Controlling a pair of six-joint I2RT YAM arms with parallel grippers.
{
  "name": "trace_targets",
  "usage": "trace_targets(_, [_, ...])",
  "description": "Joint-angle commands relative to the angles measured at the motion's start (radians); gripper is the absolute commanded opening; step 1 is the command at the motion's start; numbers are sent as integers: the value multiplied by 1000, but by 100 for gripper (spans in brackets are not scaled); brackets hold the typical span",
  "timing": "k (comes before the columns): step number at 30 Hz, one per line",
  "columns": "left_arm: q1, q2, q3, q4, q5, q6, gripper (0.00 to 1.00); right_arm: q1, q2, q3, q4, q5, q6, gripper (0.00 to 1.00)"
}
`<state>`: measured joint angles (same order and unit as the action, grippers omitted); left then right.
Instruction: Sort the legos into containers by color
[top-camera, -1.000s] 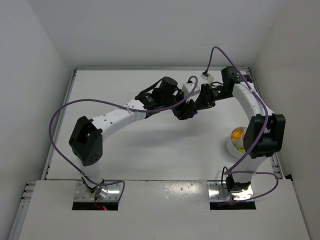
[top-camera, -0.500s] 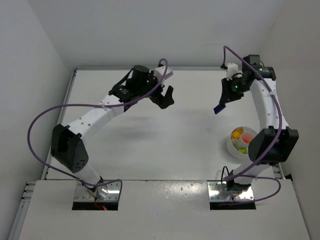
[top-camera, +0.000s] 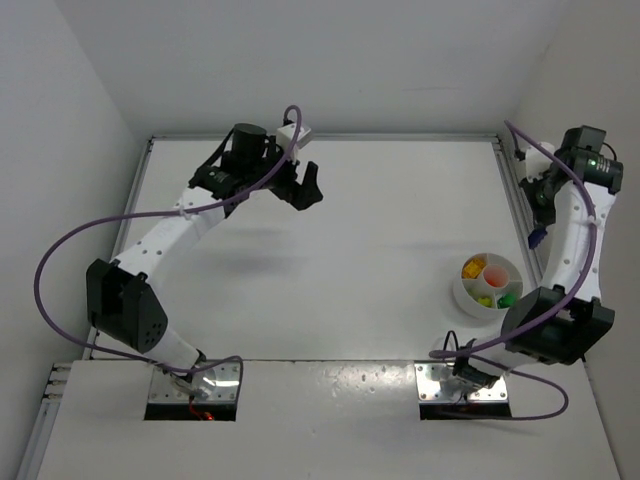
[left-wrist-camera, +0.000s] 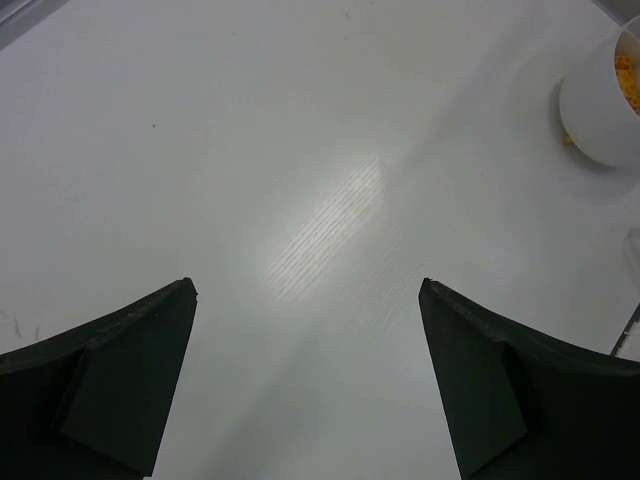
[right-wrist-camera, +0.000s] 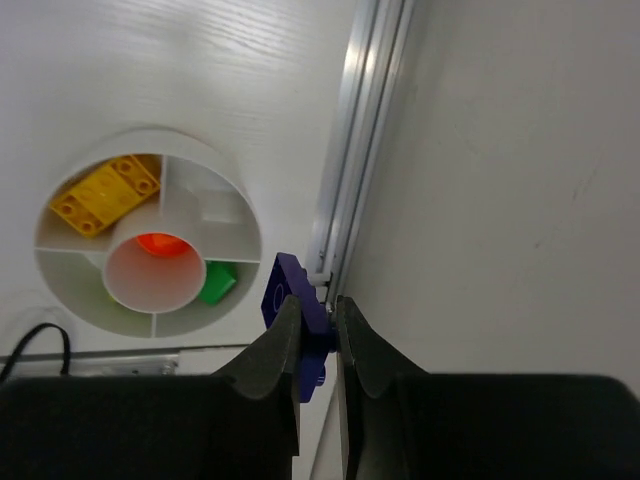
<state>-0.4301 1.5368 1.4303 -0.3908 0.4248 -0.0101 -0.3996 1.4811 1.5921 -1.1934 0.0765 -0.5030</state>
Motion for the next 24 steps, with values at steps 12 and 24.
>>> trace_targets(12, [8,68,114,-123,110,7,100,-139,1,-165,100,-208,-209,0])
trace_targets(24, [8,68,94,-123,91,16,100,-120,19,-274,155,-267,-243,0])
